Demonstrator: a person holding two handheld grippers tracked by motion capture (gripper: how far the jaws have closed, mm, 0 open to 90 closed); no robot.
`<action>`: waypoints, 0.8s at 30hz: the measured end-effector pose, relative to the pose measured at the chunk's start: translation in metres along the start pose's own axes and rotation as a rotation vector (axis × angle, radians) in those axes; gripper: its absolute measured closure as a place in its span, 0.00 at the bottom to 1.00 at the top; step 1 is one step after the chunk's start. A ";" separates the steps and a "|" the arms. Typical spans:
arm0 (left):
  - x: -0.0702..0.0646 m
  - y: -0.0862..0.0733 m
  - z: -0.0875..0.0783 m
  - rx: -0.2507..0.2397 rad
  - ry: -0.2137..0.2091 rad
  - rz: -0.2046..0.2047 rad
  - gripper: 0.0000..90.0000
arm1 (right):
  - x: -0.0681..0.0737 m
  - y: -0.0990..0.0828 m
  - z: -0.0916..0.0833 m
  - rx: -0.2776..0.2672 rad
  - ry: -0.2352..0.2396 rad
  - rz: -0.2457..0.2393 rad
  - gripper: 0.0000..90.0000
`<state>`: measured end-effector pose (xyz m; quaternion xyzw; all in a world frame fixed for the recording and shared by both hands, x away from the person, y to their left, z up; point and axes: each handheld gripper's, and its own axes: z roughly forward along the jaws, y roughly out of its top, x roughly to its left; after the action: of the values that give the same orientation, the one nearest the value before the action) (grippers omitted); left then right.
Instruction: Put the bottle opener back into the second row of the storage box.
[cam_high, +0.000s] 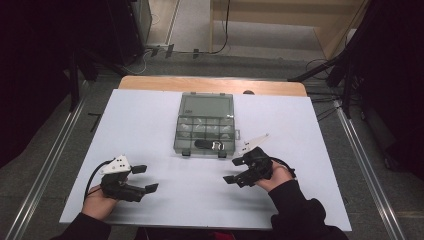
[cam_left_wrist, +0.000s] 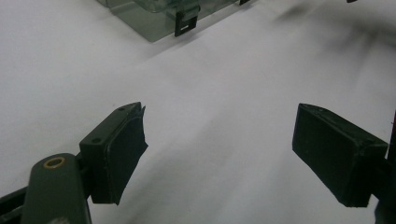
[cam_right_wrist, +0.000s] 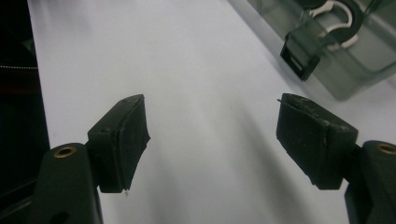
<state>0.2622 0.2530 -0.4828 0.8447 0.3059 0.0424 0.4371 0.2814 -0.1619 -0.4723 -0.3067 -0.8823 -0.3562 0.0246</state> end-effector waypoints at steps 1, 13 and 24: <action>0.000 0.000 0.000 0.004 0.002 0.000 0.19 | 0.001 -0.005 -0.001 -0.001 0.000 0.002 0.29; 0.000 0.000 0.000 0.006 0.008 -0.001 0.19 | 0.005 -0.041 -0.011 -0.032 -0.010 0.026 0.29; 0.001 0.000 0.001 0.007 0.012 0.000 0.19 | 0.003 -0.071 -0.025 -0.059 -0.040 0.050 0.29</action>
<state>0.2629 0.2528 -0.4831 0.8460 0.3085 0.0466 0.4323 0.2348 -0.2158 -0.4960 -0.3362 -0.8638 -0.3752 0.0066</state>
